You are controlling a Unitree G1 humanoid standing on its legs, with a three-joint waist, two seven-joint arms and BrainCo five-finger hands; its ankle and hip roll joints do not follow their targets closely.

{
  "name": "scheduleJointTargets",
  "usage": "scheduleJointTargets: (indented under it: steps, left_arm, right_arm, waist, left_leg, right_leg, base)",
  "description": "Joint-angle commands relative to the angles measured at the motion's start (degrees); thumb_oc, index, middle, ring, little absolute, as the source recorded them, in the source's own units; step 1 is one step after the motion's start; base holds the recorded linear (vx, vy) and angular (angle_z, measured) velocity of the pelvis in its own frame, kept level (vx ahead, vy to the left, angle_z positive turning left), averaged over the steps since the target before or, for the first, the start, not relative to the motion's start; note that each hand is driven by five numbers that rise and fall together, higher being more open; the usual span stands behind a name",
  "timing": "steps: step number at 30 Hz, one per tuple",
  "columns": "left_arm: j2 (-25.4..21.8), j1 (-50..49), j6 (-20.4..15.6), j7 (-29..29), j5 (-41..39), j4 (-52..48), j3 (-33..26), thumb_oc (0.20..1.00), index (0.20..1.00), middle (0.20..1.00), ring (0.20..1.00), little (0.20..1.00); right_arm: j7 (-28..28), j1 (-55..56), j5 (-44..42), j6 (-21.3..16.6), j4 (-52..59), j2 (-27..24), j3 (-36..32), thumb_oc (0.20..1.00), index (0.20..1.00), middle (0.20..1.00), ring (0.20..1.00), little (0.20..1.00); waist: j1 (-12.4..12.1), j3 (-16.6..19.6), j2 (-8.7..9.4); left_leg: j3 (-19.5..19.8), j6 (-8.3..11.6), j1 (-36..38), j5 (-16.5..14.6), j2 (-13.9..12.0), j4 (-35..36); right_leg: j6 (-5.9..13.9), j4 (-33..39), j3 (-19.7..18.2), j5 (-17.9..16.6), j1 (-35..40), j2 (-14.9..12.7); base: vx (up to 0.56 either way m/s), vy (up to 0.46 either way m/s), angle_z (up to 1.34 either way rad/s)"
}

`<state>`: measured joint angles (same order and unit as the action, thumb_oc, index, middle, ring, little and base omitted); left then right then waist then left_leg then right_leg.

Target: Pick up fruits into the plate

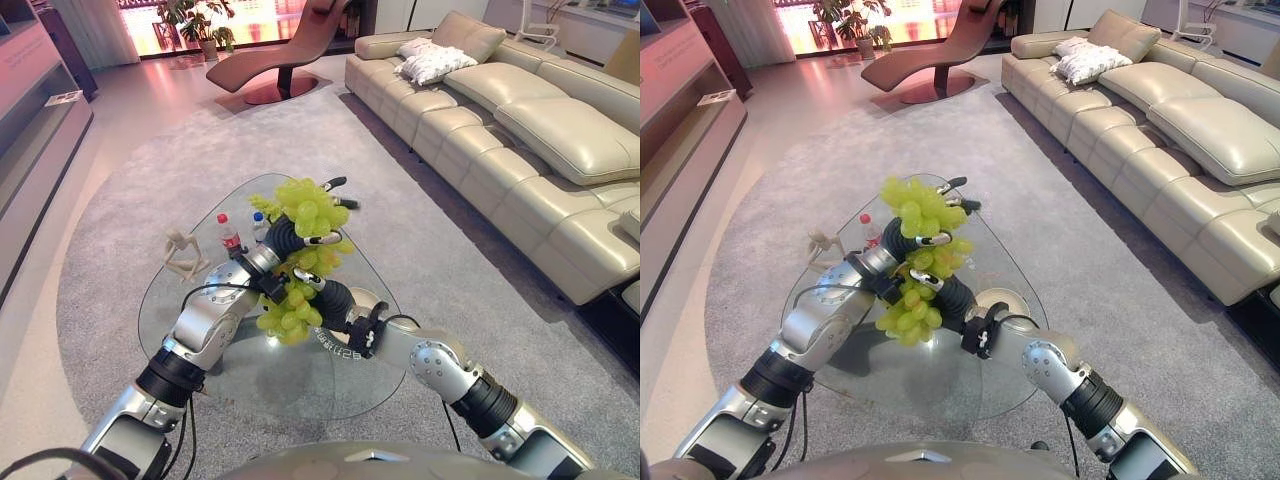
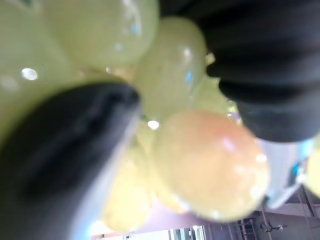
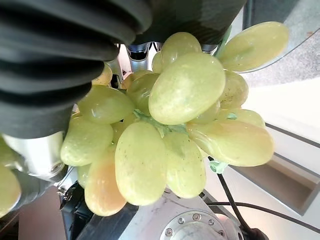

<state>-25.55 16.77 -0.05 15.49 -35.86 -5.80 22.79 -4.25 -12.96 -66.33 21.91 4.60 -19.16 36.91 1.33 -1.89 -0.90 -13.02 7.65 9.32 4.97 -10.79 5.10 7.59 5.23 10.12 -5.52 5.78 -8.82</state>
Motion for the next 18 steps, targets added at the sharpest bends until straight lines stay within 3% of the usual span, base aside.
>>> scheduleJointTargets:
  steps: [1,10,18]
  left_arm:
    - [-0.10,2.97,-0.58,3.05,-2.15,0.84,1.89,1.000,1.000,1.000,1.000,1.000]
    - [-4.69,-3.25,-1.62,2.63,1.92,2.94,-6.19,1.000,1.000,1.000,1.000,1.000]
    - [-5.91,-7.53,-2.39,1.56,5.76,6.35,-10.29,1.000,1.000,1.000,1.000,1.000]
  right_arm:
    - [-3.97,-5.23,-3.64,-6.29,7.10,6.45,-4.41,0.200,0.200,0.200,0.200,0.200]
    - [-3.69,-1.22,-3.60,-8.04,6.10,1.89,-14.02,0.200,0.200,0.200,0.200,0.200]
    - [-4.42,1.72,-1.07,-9.75,3.21,0.49,-19.03,0.200,0.200,0.200,0.200,0.200]
  waist:
    - [-0.34,-2.13,0.73]
    - [-1.02,-2.70,0.59]
    - [-1.56,-3.40,0.70]
  left_leg:
    - [0.58,-1.86,-1.93,-1.65,0.35,-1.36]
    - [1.08,-1.87,-2.48,-1.62,0.68,-1.42]
    - [1.65,-2.06,-3.28,-1.73,1.16,-1.34]
  right_leg:
    - [-0.28,-4.31,3.28,4.19,1.89,-1.82]
    - [-0.42,-4.28,4.40,4.38,1.91,-2.13]
    - [-0.49,-3.49,4.83,4.00,1.56,-2.32]
  base:
    - [0.00,0.039,0.00]
    - [0.01,0.032,0.02]
    - [0.00,0.009,0.05]
